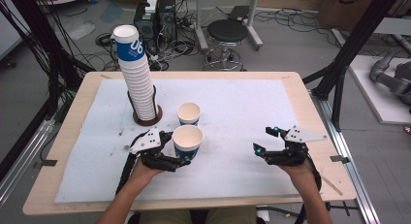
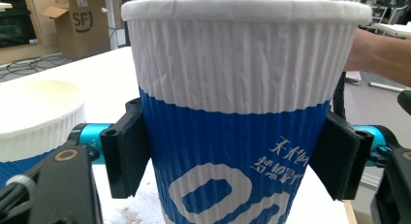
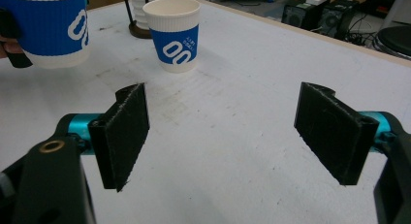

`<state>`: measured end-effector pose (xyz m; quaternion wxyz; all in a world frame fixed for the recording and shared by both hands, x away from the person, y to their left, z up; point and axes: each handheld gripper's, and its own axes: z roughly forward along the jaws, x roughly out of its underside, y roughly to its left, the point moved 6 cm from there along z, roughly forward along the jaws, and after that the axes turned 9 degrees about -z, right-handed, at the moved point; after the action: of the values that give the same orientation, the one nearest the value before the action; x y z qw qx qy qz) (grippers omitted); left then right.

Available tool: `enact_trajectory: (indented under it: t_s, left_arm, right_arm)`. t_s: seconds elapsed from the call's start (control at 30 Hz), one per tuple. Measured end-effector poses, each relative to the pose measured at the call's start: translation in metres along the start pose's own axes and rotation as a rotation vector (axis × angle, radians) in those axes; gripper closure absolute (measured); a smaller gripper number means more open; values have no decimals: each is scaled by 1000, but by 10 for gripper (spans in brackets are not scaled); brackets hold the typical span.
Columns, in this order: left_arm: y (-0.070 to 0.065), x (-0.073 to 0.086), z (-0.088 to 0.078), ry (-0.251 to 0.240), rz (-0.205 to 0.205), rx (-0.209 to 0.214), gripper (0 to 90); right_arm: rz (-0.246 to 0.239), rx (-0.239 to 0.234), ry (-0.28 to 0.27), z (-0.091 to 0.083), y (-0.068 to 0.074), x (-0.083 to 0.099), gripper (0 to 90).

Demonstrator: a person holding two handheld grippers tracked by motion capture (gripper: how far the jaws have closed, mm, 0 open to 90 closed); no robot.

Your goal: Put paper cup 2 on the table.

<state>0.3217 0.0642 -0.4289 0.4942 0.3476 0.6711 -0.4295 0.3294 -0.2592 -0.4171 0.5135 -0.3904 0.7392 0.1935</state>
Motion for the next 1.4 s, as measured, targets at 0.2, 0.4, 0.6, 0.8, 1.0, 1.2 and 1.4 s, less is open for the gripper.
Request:
enact_trajectory:
  t_s: [0.2, 0.4, 0.6, 0.8, 1.0, 1.2, 1.4]
  left_arm:
    - [2, 1, 8, -2, -13, 6, 247]
    - [7, 1, 20, -3, -17, -4, 247]
    - [8, 5, 37, 2, -15, -3, 247]
    - [14, 11, 55, 22, -11, -31, 248]
    - [24, 18, 71, 60, -21, -76, 250]
    - [25, 23, 80, 111, -22, -126, 252]
    - [24, 28, 91, 236, 19, -176, 251]
  right_arm:
    - [8, 12, -8, -2, -2, 1, 207]
    - [5, 24, -15, -2, -4, 0, 207]
    - [8, 27, -15, -3, -5, 1, 207]
    - [4, 22, -15, -4, -5, 2, 207]
    - [5, 20, -15, -5, -5, 3, 207]
    - [0, 22, -22, -7, -6, 3, 207]
    - [0, 19, -24, -8, -5, 1, 208]
